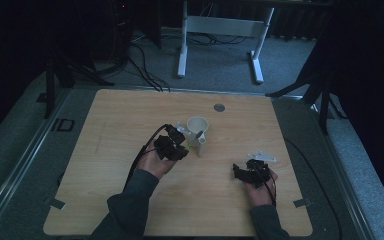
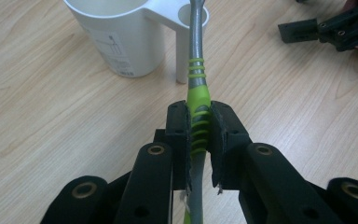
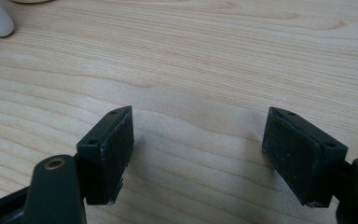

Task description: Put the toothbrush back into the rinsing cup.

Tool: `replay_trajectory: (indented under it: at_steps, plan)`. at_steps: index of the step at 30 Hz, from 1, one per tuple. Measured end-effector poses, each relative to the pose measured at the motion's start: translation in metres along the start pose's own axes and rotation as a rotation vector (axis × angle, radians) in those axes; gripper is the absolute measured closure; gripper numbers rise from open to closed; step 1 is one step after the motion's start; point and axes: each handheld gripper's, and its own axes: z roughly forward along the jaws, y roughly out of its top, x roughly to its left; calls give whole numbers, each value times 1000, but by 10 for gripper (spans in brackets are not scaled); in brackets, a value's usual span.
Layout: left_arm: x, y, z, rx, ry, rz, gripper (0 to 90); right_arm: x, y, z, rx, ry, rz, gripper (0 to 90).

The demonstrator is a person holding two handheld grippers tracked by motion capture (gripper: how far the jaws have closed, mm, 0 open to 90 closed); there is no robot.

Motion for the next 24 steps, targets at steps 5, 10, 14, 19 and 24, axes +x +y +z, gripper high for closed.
replay_trajectory:
  at_steps: [5,10,14,19,24]
  plan:
    - [-1,0,-1,-21,2,5,790,0,0,0,0,0,0,247]
    - [-1,0,-3,-41,7,8,790,0,0,0,0,0,0,246]
    - [-1,0,-3,-58,7,5,790,0,0,0,0,0,0,246]
    - [-1,1,-3,-70,9,5,790,0,0,0,0,0,0,247]
    - [-1,1,-3,-86,11,2,790,0,0,0,0,0,0,246]
